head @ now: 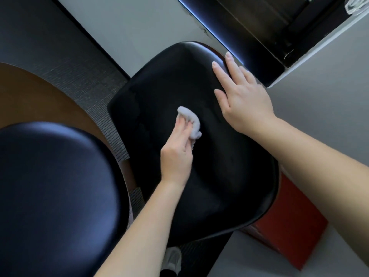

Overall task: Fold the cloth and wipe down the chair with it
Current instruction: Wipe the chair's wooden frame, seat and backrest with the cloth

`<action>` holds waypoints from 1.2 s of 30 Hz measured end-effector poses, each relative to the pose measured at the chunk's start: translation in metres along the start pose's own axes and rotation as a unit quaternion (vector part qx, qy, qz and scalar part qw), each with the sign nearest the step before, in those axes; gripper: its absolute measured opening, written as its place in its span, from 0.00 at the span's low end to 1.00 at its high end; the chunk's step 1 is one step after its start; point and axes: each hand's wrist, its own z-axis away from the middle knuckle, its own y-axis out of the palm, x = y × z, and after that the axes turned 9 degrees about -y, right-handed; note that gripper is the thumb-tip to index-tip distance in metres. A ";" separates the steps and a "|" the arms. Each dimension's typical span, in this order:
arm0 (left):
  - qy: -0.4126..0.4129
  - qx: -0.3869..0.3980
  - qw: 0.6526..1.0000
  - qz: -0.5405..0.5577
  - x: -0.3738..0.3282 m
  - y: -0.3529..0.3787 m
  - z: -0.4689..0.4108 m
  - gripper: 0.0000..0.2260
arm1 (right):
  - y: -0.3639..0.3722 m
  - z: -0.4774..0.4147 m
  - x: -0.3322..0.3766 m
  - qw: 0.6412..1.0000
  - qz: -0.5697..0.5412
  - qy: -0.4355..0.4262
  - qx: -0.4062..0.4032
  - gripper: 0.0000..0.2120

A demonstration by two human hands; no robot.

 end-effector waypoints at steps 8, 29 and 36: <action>-0.178 -0.005 0.984 -0.029 0.042 -0.025 0.022 0.18 | -0.005 0.022 0.000 0.996 -0.075 0.037 -0.016 0.24; 0.017 0.018 0.999 0.032 -0.054 0.010 0.011 0.17 | -0.002 0.066 -0.005 0.977 -0.197 0.059 -0.058 0.24; -0.050 0.034 0.998 -0.019 -0.021 -0.007 0.047 0.18 | -0.001 0.083 -0.002 0.973 -0.210 0.075 -0.061 0.24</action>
